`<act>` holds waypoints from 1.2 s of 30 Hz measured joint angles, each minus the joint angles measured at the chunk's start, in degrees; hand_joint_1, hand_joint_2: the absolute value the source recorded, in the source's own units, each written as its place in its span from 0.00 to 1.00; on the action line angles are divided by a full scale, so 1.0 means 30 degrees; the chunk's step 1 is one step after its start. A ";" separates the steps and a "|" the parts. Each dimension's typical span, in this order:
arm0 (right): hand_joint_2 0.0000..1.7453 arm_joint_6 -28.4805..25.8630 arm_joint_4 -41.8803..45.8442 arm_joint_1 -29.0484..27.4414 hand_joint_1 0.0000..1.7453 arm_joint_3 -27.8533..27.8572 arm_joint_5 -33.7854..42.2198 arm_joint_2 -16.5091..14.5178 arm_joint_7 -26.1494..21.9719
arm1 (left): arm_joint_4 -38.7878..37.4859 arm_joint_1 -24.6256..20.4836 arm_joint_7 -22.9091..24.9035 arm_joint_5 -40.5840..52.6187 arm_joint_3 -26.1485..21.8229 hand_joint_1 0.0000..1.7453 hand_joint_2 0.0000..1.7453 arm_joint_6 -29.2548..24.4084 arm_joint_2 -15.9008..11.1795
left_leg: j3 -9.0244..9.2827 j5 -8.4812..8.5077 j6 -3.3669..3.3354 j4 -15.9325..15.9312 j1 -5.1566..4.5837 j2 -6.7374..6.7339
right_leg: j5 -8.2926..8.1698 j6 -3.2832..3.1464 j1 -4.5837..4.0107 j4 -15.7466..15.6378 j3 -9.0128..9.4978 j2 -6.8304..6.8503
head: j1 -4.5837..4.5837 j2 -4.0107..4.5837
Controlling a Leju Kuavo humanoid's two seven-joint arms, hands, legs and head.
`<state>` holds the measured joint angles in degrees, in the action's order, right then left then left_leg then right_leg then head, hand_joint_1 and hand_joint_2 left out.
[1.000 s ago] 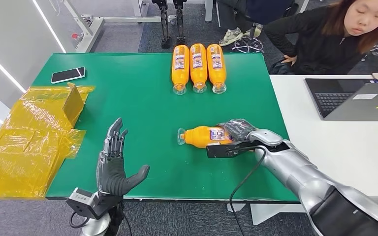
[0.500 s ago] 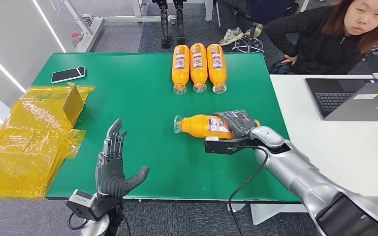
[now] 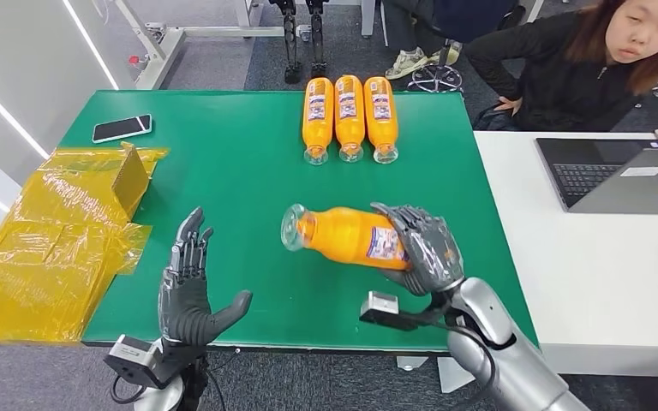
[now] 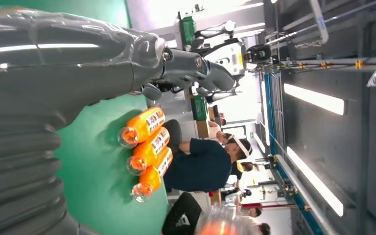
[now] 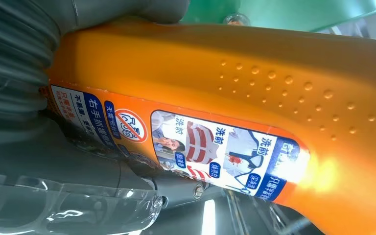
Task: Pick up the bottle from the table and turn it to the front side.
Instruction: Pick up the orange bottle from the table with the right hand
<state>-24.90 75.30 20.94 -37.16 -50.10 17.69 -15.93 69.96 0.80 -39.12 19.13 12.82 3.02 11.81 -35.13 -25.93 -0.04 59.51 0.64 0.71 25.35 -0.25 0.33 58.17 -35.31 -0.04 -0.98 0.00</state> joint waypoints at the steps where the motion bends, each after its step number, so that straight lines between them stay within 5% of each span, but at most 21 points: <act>1: 1.00 -0.0324 0.0446 -0.0685 1.00 0.0132 -0.0075 0.0000 -0.0199 | -0.0002 0.0004 0.0044 -0.0312 -0.0035 0.00 1.00 0.0259 0.0027 | -0.0004 -0.0007 0.0003 -0.0002 -0.0001 -0.0006 | -0.0001 -0.0004 0.0003 0.0003 -0.0003 -0.0004 | 0.0006 0.0000; 7: 1.00 -0.0538 0.2082 -0.3316 1.00 0.0164 0.0571 -0.0726 -0.1181 | -0.0082 0.0013 0.0467 -0.2168 -0.0057 0.00 1.00 0.2316 0.0612 | -0.0004 -0.0028 0.0004 -0.0003 -0.0004 -0.0023 | 0.0000 -0.0009 0.0006 0.0002 -0.0017 -0.0027 | 0.0009 0.0000; 18: 1.00 -0.0580 0.3728 -0.4919 1.00 0.0066 0.0171 -0.2534 -0.1084 | -0.0350 -0.0175 0.1087 -0.3880 0.0632 0.00 1.00 0.4474 0.0949 | 0.0007 -0.0021 0.0008 -0.0004 -0.0004 -0.0040 | 0.0000 -0.0013 0.0006 0.0008 -0.0018 -0.0044 | 0.0007 0.0000; 36: 1.00 -0.0048 0.4881 -0.6018 1.00 0.1273 -0.1499 -0.4206 -0.0765 | 0.1029 -0.0119 0.1368 -0.4548 0.1925 0.00 1.00 0.4703 0.0752 | 0.0006 -0.0022 0.0006 -0.0003 -0.0004 -0.0040 | 0.0000 -0.0013 0.0008 0.0008 -0.0016 -0.0045 | 0.0007 0.0000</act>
<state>-25.04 89.94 2.88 -33.34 -54.60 5.07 -18.22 73.05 0.44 -35.01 5.48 18.60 17.13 14.06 -35.12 -26.00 -0.02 59.50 0.62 0.59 25.35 -0.29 0.35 58.20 -35.36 -0.17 -0.96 0.00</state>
